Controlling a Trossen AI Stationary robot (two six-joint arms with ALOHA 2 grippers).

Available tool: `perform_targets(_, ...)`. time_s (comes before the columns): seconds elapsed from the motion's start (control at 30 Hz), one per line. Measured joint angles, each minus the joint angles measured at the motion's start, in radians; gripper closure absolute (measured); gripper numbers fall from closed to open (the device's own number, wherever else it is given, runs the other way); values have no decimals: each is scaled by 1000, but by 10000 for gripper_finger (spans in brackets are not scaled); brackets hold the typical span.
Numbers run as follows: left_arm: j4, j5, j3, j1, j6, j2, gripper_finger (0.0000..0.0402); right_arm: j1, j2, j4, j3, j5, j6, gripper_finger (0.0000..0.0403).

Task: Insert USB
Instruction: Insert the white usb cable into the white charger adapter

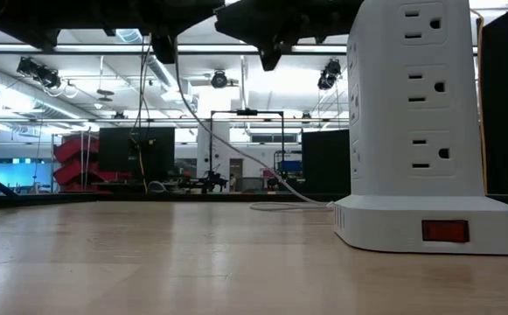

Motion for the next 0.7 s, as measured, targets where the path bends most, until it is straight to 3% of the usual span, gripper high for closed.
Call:
perform_targets(0.17, -28, 0, 0, -2, 21, -28, 401, -6, -65, -142, 0, 17, -32, 264)
perform_targets(0.3, -126, 0, 0, -3, 25, -109, 401, -18, -201, -422, 0, 130, -42, 235)
perform_targets(0.53, -291, -23, -2, -22, 25, -151, 401, -23, -394, -982, -25, 466, 131, 241)
perform_targets(0.6, -272, -31, -12, -22, 24, -137, 401, -37, -408, -1038, -81, 515, 195, 248)
perform_targets(0.7, -188, -34, -60, -22, 23, -123, 401, -76, -411, -1027, -196, 503, 243, 258)
